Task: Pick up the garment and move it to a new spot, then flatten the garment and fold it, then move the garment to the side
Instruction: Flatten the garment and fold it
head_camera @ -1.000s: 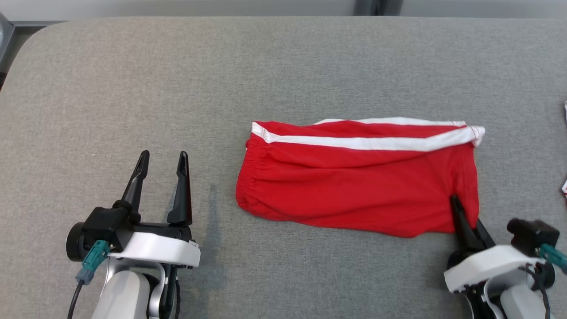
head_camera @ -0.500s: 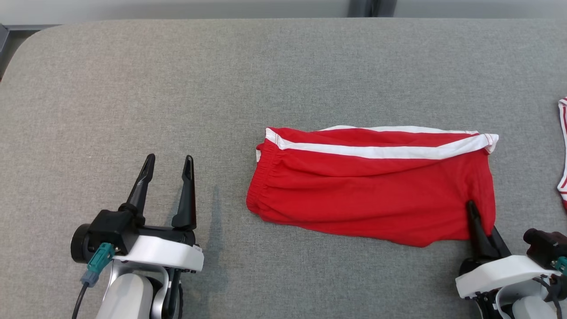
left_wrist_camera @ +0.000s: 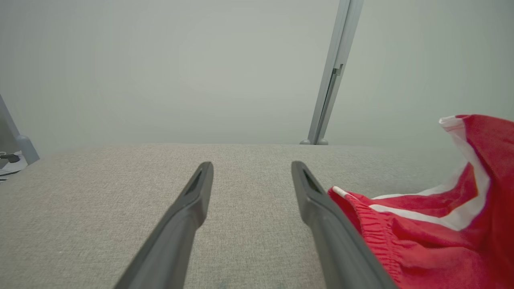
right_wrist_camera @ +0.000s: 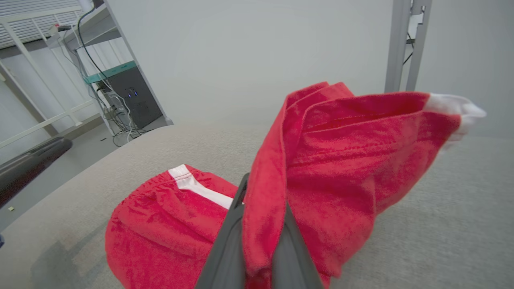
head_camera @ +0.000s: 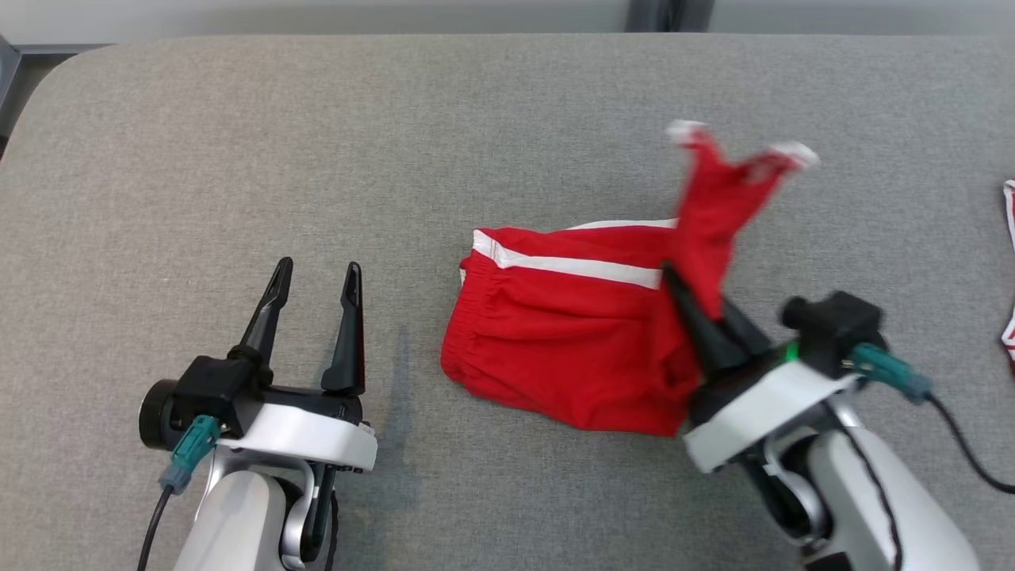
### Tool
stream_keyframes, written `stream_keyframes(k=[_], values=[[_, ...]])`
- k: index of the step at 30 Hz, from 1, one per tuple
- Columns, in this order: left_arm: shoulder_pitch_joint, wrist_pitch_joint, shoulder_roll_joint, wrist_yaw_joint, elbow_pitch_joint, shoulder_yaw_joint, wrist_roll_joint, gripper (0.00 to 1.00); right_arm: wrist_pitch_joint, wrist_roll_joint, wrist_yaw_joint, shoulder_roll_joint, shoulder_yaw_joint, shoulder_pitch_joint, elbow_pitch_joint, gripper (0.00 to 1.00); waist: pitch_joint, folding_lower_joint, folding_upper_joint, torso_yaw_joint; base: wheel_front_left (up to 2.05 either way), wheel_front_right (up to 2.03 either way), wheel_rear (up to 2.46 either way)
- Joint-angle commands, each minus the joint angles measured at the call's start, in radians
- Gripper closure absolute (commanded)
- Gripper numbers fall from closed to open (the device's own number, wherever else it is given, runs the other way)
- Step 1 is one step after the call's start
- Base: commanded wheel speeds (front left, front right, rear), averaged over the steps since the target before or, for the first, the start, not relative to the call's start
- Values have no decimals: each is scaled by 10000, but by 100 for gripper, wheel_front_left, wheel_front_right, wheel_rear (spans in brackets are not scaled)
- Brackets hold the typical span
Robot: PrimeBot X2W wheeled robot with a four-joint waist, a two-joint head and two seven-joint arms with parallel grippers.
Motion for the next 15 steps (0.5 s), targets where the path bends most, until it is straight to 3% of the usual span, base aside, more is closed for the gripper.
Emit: stream_keyframes(k=[1, 6, 15], values=[[-173, -42, 48, -44, 35, -9, 11, 0, 113, 31, 2, 59, 265, -177, -91, 100, 13, 0, 0, 67, 0, 0, 0], [-297, -42, 21, -62, 62, -122, -64, 0, 426, 326, 2, 418, 1703, -913, 405, 100, 100, 0, 0, 330, 0, 0, 0], [-303, -42, -35, 96, -8, -202, -287, 0, 329, 705, 3, 646, 3104, -1407, 1937, 100, 287, 0, 0, 647, 0, 0, 0]])
